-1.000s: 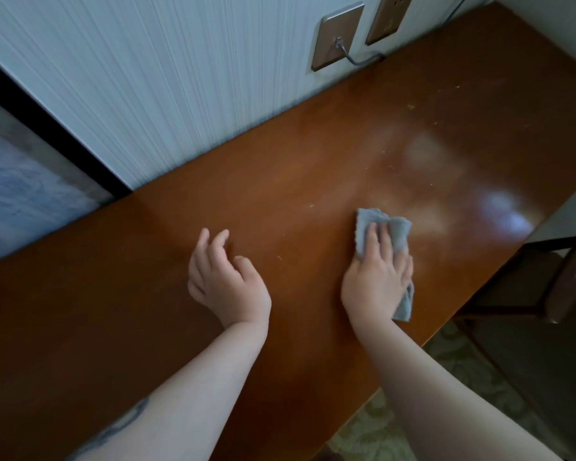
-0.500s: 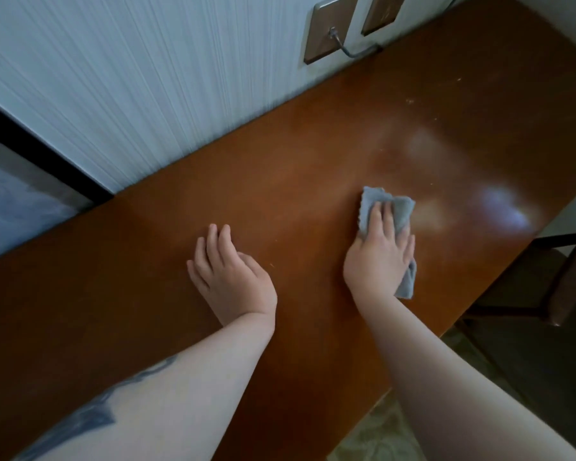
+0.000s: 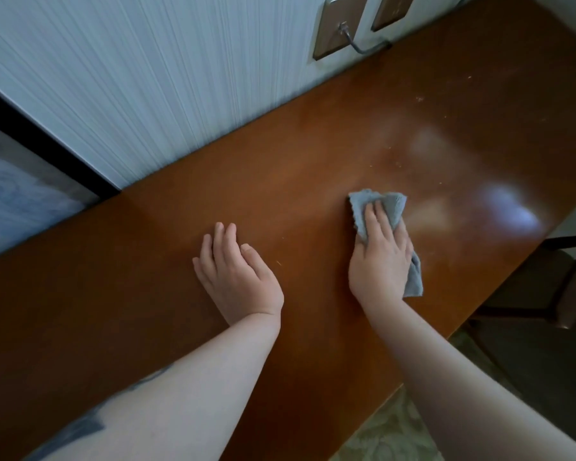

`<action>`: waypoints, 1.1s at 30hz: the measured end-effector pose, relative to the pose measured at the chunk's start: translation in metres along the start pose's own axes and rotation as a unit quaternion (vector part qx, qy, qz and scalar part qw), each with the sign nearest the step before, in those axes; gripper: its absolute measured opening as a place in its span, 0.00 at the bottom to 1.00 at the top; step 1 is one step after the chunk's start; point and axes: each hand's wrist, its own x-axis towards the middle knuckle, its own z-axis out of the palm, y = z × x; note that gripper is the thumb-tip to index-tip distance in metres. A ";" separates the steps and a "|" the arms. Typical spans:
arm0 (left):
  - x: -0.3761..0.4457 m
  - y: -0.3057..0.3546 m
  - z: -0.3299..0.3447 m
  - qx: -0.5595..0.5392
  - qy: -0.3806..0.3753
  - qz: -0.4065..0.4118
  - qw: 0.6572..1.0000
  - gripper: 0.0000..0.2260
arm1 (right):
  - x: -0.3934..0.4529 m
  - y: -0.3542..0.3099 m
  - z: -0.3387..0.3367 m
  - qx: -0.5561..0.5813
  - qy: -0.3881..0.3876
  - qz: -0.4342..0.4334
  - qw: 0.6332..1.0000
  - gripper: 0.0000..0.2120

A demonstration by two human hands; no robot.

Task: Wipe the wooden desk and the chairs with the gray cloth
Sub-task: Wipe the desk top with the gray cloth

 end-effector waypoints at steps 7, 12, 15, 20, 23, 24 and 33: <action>0.002 0.001 -0.002 -0.028 0.017 0.007 0.999 0.19 | -0.030 -0.041 0.025 -0.027 -0.138 -0.371 0.918 0.25; 0.000 -0.001 -0.003 0.053 -0.034 0.013 0.998 0.18 | 0.013 0.001 0.009 -0.041 -0.021 -0.012 0.999 0.27; 0.000 0.000 -0.004 0.084 -0.046 0.012 0.995 0.19 | -0.022 0.016 -0.006 -0.055 0.020 0.104 0.993 0.27; 0.002 0.003 -0.005 0.078 -0.049 0.016 0.996 0.19 | -0.063 -0.031 0.008 -0.029 -0.154 -0.300 0.941 0.28; 0.001 0.003 -0.006 0.076 -0.052 0.011 0.996 0.19 | -0.029 -0.007 0.005 -0.049 -0.129 -0.224 0.965 0.28; 0.001 0.003 -0.007 0.076 -0.054 0.013 0.996 0.19 | -0.023 0.009 0.000 -0.056 -0.097 -0.147 0.983 0.28; 0.001 0.005 -0.007 0.056 -0.048 0.012 0.997 0.20 | -0.111 0.001 -0.004 -0.017 -0.104 -0.166 0.980 0.28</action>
